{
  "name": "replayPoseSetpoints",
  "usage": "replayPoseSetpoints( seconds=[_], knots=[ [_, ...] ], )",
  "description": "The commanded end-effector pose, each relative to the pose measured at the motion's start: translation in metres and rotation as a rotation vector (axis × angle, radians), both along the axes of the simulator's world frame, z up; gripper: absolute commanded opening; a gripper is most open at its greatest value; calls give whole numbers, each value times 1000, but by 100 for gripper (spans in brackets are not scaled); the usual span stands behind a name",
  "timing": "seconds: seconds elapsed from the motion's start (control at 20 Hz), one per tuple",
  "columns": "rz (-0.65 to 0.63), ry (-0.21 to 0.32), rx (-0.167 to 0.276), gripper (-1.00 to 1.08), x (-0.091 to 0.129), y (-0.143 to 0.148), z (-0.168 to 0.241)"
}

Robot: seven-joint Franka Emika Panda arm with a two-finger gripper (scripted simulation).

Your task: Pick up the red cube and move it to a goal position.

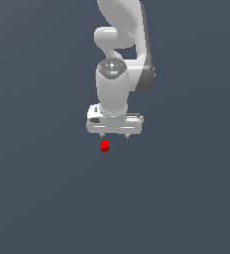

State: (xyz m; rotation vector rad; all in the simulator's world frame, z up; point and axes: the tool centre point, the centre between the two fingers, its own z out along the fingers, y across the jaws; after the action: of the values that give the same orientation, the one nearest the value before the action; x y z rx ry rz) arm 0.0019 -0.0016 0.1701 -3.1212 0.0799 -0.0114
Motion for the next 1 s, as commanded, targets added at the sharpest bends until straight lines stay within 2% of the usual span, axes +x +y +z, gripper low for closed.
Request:
replayPoseSetpoints(
  seconds=[0.0, 0.45, 0.95],
  knots=[
    [0, 0, 0, 100, 0, 0, 0],
    [48, 1, -3, 100, -7, -6, -22],
    [207, 3, -11, 100, -28, -30, -95]
  ],
)
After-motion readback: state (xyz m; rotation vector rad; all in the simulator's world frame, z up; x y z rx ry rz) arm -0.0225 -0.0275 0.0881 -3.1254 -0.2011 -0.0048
